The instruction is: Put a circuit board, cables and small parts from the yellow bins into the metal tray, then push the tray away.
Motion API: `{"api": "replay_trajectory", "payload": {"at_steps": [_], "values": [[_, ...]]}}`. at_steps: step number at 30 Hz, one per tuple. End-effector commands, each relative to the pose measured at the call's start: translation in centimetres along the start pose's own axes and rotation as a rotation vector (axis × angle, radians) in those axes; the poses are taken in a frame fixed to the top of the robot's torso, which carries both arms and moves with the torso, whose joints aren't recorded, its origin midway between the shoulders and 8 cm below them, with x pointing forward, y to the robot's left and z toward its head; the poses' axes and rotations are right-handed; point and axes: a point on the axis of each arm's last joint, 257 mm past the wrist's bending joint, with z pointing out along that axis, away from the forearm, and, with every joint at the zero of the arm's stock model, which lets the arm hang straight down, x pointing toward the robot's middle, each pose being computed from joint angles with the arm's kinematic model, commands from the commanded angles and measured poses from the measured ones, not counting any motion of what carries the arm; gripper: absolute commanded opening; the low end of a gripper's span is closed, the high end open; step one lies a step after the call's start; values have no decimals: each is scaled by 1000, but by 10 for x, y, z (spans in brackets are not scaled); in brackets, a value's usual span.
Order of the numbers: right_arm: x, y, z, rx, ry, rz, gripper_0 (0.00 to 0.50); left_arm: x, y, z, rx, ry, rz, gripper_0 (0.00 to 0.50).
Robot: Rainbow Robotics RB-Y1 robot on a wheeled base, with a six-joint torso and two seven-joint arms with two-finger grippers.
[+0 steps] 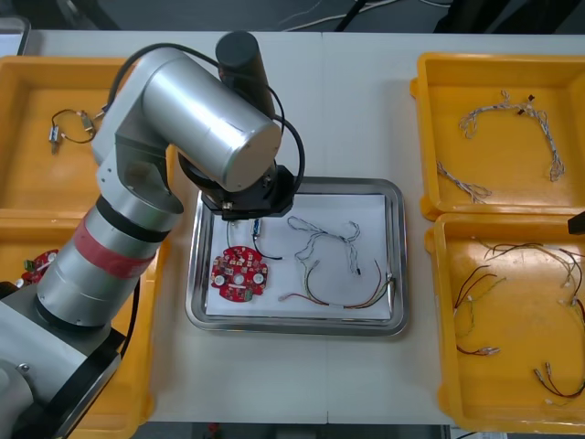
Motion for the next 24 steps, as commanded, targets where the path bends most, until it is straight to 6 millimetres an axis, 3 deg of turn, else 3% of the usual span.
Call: {"api": "replay_trajectory", "payload": {"at_steps": [1,8,12,14,17,20,24], "values": [[-5,-11,-15,30,-33,2,500,-38,16,-52,37,-112,-65,500],[-11,-11,-23,38,-53,-20,500,-56,68,-82,47,-152,-107,500],[-9,-7,-25,57,-53,-62,500,-55,111,-90,28,-133,-140,500],[-8,-3,-25,54,-53,-75,500,-50,139,-92,-11,-128,-126,500],[-6,3,-25,49,-51,-101,500,-43,167,-96,-42,-121,-119,500],[0,19,-22,44,-44,-169,500,-30,204,-102,-65,-100,-120,500],[3,39,-20,39,-43,-246,500,-11,238,-107,-90,-67,-119,500]]}}
